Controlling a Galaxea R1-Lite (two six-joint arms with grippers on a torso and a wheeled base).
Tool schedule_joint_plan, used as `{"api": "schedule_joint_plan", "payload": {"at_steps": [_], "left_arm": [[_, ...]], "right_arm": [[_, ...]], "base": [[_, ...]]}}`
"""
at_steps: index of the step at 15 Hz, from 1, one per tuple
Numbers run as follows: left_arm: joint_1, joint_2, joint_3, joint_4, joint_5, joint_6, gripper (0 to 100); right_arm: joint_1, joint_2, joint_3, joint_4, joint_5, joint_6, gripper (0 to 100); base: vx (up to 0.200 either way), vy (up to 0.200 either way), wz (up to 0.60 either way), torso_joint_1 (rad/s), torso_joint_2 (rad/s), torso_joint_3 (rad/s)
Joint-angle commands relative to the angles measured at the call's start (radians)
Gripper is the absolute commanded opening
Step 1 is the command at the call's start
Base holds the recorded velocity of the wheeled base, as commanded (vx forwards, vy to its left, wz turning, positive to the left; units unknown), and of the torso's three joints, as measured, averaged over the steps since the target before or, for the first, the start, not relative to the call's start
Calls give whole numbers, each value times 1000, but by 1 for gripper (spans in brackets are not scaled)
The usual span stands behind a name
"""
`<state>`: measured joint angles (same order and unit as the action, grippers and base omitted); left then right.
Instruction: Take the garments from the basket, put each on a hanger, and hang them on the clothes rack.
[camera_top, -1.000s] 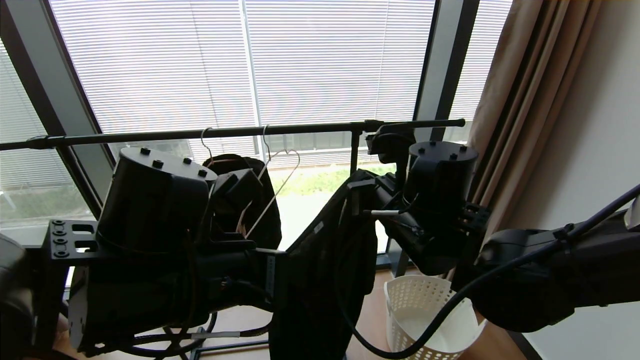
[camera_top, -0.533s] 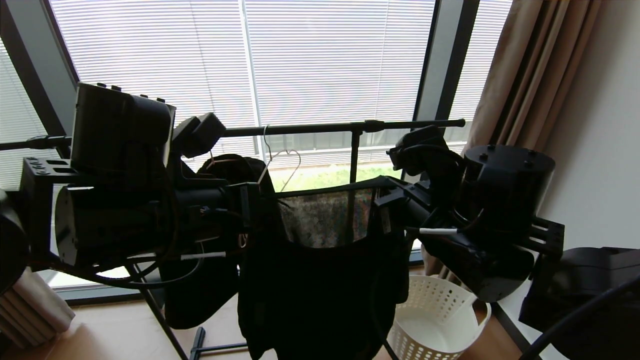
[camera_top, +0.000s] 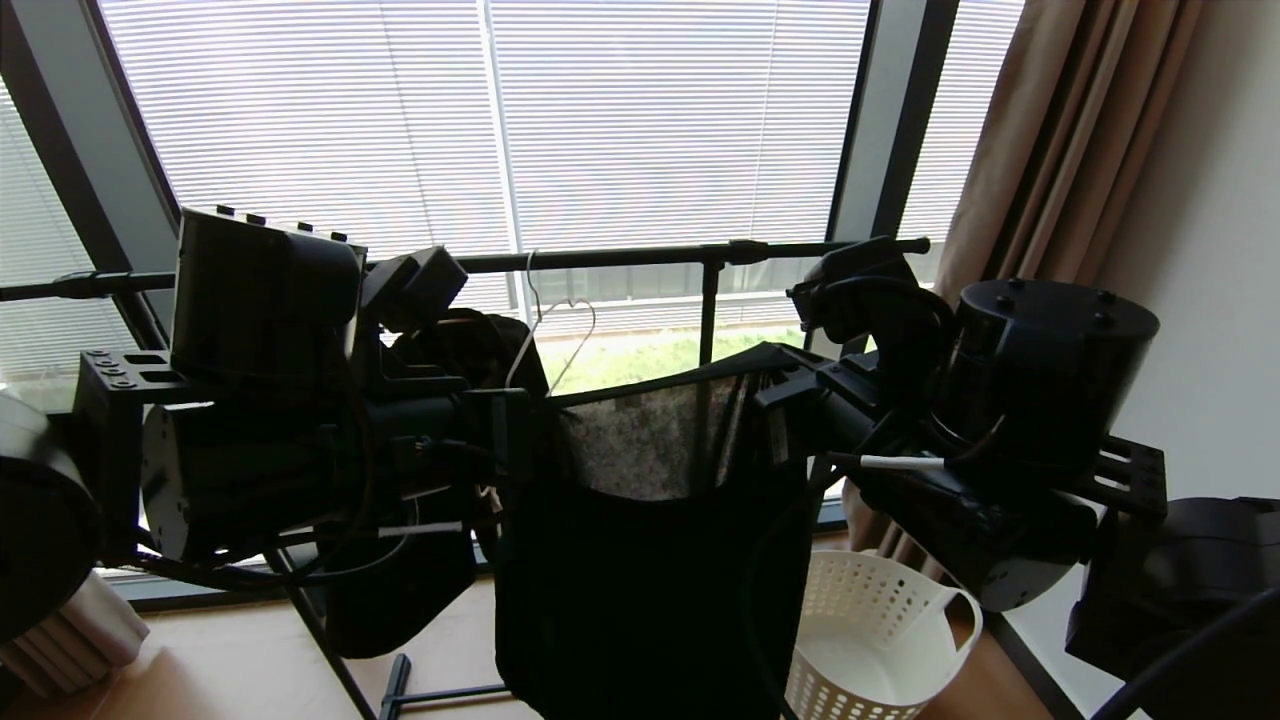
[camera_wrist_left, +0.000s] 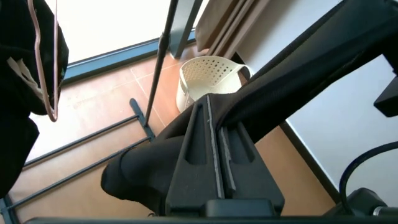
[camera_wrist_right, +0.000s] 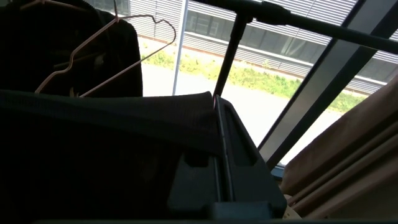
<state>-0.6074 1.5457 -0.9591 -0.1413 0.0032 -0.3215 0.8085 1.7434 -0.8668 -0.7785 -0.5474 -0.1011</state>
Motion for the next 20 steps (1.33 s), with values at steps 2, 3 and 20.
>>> {"api": "schedule_joint_plan", "payload": {"at_steps": [2, 3, 20], "left_arm": [[0, -9, 14, -6, 0, -1, 0], [0, -16, 23, -14, 0, -1, 0], [49, -19, 74, -60, 46, 82, 100]], "right_arm": [[0, 2, 0, -1, 0, 0, 0], [0, 2, 0, -1, 0, 0, 0], [1, 8, 2, -2, -2, 0, 0]], "base": [[0, 0, 0, 0, 0, 0], [0, 0, 0, 0, 0, 0], [0, 0, 0, 0, 0, 0]]}}
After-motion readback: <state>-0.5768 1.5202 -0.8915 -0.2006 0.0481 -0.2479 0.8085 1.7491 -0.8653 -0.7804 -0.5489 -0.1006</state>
